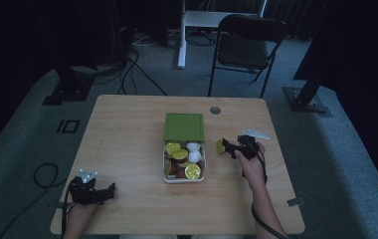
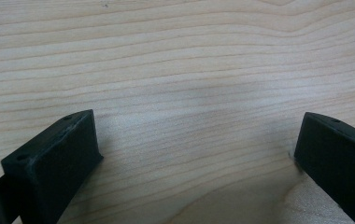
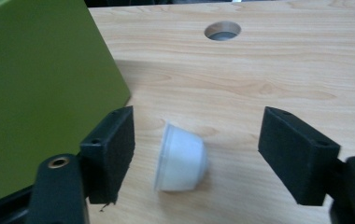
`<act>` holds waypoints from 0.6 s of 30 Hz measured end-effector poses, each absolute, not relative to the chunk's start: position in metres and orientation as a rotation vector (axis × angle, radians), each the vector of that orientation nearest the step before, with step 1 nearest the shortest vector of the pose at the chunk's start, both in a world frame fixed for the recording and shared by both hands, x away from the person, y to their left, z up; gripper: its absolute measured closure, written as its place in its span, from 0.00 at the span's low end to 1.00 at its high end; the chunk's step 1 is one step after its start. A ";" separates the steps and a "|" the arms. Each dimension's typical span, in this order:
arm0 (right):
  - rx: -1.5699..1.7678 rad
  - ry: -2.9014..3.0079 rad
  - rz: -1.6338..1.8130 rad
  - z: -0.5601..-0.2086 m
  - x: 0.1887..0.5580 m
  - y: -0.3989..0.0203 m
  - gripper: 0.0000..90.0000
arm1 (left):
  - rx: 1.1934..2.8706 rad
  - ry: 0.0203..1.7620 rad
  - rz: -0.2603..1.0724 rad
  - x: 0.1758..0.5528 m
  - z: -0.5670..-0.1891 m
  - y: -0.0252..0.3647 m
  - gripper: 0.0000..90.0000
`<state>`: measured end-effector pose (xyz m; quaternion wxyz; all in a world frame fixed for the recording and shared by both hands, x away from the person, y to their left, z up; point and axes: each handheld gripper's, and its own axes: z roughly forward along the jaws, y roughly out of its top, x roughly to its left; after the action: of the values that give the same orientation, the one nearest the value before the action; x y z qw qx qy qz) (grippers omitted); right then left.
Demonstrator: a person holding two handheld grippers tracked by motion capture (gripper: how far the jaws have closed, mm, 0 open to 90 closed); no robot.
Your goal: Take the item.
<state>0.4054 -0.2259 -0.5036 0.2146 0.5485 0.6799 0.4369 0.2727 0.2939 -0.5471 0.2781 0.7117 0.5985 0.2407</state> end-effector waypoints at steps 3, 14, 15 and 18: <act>1.518 1.880 1.209 -0.504 0.400 -0.233 0.24 | 1.910 1.606 0.646 0.273 -0.547 0.294 0.00; 1.525 1.852 1.167 -0.516 0.378 -0.257 0.19 | 1.910 1.606 0.646 0.273 -0.547 0.294 0.00; 1.527 1.853 1.159 -0.517 0.376 -0.259 0.19 | 1.910 1.606 0.646 0.273 -0.547 0.294 0.00; 1.528 1.852 1.143 -0.521 0.372 -0.263 0.19 | 1.910 1.606 0.646 0.273 -0.547 0.294 0.00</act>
<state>0.3718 -0.2628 -0.5205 0.2388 0.5581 0.6762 0.4175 0.2727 0.2939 -0.5471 0.2782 0.7117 0.5985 0.2407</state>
